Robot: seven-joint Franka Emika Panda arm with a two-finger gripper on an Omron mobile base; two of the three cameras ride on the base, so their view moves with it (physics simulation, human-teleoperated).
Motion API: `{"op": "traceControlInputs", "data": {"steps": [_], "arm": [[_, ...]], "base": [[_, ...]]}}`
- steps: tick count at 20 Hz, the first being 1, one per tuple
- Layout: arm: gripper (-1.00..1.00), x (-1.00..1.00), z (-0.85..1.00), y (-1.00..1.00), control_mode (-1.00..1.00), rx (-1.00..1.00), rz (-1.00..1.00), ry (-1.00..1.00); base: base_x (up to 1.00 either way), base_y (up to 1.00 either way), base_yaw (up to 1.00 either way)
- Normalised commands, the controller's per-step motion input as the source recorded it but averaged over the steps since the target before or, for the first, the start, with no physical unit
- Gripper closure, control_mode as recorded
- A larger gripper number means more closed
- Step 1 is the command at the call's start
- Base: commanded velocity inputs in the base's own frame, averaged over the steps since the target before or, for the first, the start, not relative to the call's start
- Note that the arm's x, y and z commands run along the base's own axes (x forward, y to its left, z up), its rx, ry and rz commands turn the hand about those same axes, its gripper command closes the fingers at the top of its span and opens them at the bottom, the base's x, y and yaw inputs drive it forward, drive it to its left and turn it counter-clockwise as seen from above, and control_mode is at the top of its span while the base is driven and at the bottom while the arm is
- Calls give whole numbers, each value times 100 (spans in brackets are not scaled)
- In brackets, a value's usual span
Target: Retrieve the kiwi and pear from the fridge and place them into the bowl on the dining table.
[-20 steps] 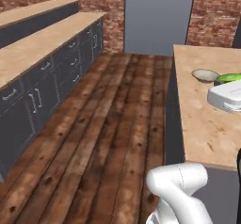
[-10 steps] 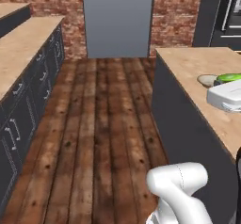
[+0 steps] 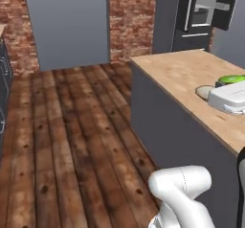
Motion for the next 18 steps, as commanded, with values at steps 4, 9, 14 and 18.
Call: {"op": "traceControlInputs", "data": {"steps": [4,9,14,18], "arm": [[100,0,0,0,100,0,0,0],[100,0,0,0,100,0,0,0],[100,0,0,0,100,0,0,0],[100,0,0,0,100,0,0,0]], "base": [[100,1,-45],[94,-4,-37],[79,-13,-29],[19,-43,-21]]}}
